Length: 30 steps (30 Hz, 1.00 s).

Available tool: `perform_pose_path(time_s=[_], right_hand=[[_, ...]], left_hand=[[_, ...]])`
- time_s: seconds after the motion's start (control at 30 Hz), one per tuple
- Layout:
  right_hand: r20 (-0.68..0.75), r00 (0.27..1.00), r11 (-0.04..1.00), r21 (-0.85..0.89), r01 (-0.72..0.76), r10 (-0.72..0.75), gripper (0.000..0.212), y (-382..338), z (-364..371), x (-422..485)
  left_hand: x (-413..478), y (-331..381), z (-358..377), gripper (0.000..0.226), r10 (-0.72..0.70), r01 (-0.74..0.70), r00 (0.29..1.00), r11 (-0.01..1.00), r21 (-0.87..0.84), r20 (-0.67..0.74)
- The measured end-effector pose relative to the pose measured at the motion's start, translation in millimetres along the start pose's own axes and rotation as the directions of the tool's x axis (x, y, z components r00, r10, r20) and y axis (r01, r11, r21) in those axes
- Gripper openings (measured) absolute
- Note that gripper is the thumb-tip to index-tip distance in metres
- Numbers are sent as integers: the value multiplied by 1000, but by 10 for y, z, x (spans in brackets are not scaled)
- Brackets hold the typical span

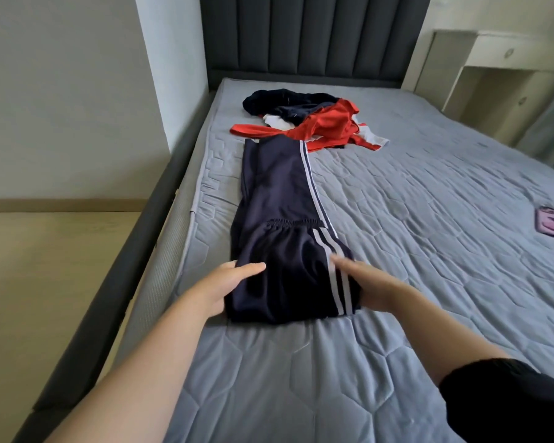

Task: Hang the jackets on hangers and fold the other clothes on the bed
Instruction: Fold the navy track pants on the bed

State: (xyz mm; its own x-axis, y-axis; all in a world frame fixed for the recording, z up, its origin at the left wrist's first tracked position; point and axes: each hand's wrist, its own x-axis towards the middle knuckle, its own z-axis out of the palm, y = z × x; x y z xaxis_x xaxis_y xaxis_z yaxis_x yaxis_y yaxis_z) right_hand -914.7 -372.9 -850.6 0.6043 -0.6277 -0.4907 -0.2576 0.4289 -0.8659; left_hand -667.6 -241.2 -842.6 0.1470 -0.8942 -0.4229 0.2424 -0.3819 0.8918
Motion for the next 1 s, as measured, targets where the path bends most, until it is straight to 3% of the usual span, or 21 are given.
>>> perform_pose_path(time_s=[0.1, 0.17, 0.23, 0.33, 0.4, 0.47, 0.57, 0.6, 0.63, 0.67, 0.73, 0.77, 0.8, 0.83, 0.9, 0.93, 0.97, 1.0], right_hand=[[60, 997, 978, -203, 56, -44, 39, 5, 57, -55], [-23, 996, 991, -111, 79, -82, 24, -15, 60, -65], [-128, 991, 999, 23, 37, -34, 30, -23, 4, -90], [-249, 958, 986, -51, -160, 143, 48, 89, -34, -96], [-358, 917, 966, -116, -229, 175, 52, 147, 2, -69], [-460, 885, 944, -256, -209, 71, 48, 116, 52, -49], [-555, 796, 843, -527, -110, -242, 32, 23, 135, -64], [-561, 760, 803, -590, -89, -328, 29, 5, 172, -72], [-561, 733, 754, -649, -102, -385, 30, 0, 223, -75], [-549, 719, 682, -717, -144, -425, 36, 5, 278, -82], [-451, 709, 457, -866, -202, -543, 54, 16, 378, -79], [-346, 676, 317, -933, -172, -651, 60, 16, 422, -84], [-206, 621, 178, -978, -108, -756, 62, 17, 446, -81], [-80, 613, 50, -997, -67, -786, 60, 17, 452, -75], [33, 778, -103, -994, -41, -627, 55, 84, 395, -65], [-17, 888, -81, -995, -60, -459, 55, 146, 347, -59], [-72, 949, -45, -995, -90, -307, 56, 188, 300, -65], [-82, 964, -32, -995, -93, -252, 59, 197, 269, -77]], left_hand=[[-54, -18, 84, 36, -38, 42, 994, 998, -40, 107], [-75, -45, 108, 41, -21, 26, 996, 998, -60, 87], [-64, -84, 91, 44, -34, 36, 999, 997, -61, 35], [-46, -127, 96, 48, -115, 118, 993, 990, 81, -33], [-14, -133, 109, 61, -141, 153, 987, 976, 155, -82], [32, -109, 104, 76, -143, 160, 985, 969, 187, -101], [102, -89, 113, 53, -8, 94, 966, 941, 325, -257], [103, -97, 133, 41, 111, 64, 937, 877, 476, -331], [86, -96, 157, 34, 275, 66, 882, 733, 677, -384], [58, -92, 184, 38, 472, 87, 799, 521, 849, -372], [58, -79, 262, 56, 791, -23, 606, 124, 992, -85], [79, -69, 311, 58, 872, -145, 482, -20, 989, 88], [106, -69, 356, 56, 876, -235, 432, -121, 964, 216], [131, -92, 378, 55, 821, -268, 493, -170, 948, 287], [166, -248, 336, 55, 570, -208, 783, -135, 969, 247], [190, -369, 269, 55, 427, -156, 886, -86, 984, 178], [208, -457, 207, 56, 324, -126, 936, -52, 991, 136], [218, -509, 165, 56, 300, -124, 945, -39, 992, 130]])
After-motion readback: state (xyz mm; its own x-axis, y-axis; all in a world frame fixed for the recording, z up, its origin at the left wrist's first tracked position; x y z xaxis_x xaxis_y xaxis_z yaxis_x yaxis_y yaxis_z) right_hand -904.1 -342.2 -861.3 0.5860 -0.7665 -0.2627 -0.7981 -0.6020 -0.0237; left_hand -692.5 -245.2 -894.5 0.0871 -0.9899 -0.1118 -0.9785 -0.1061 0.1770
